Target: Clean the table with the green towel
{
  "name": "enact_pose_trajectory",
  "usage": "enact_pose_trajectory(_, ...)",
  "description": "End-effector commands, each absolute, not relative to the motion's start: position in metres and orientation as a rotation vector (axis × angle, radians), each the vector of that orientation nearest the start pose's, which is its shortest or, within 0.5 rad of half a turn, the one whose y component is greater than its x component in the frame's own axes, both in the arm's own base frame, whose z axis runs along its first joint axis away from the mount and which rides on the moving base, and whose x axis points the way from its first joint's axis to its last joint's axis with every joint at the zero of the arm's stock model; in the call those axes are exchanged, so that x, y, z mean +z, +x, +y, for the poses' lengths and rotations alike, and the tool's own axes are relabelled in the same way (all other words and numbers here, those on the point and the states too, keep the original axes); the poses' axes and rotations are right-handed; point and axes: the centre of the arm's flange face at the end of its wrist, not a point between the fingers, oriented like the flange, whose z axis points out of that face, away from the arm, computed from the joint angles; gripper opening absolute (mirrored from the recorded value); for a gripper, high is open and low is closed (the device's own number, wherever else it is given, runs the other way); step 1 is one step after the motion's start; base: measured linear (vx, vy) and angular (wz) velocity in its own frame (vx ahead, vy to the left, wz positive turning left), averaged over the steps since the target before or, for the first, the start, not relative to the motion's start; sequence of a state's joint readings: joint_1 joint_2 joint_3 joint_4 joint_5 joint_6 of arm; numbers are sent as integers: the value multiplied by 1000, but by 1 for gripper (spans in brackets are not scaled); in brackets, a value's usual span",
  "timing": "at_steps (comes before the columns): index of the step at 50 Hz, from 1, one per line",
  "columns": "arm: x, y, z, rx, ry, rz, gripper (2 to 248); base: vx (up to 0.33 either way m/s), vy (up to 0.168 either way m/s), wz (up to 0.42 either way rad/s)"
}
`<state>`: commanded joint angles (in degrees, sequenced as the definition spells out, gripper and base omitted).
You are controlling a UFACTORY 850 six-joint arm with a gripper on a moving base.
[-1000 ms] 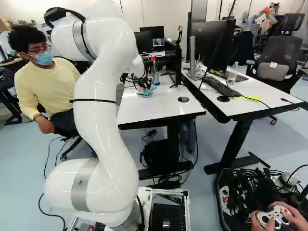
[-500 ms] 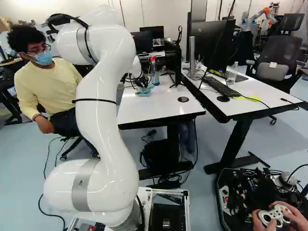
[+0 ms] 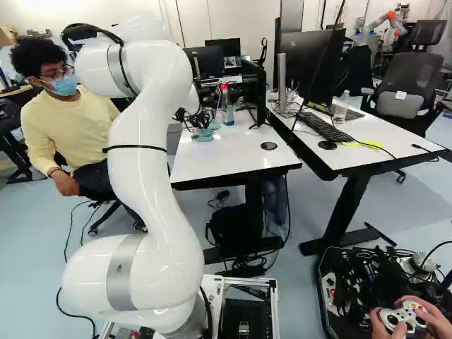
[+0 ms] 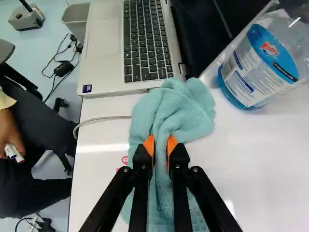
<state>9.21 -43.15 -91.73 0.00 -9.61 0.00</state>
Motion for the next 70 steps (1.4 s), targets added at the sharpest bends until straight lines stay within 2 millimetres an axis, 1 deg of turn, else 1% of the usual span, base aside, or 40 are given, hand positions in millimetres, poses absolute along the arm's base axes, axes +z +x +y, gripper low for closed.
enact_pose_trajectory(13,409,728,142,-1022,-2889,-279,51,0,0,0)
enact_pose_trajectory(25,411,712,158,-998,-2886,-317,51,0,0,0)
enact_pose_trajectory(33,413,698,162,-978,-2890,-331,51,0,0,0)
enact_pose_trajectory(42,415,684,155,-956,-2901,-325,51,0,0,0)
enact_pose_trajectory(54,417,669,137,-935,-2920,-296,51,0,0,0)
enact_pose_trajectory(63,417,662,121,-925,-2934,-266,51,0,0,0)
enact_pose_trajectory(70,418,660,108,-922,-2943,-240,51,0,0,0)
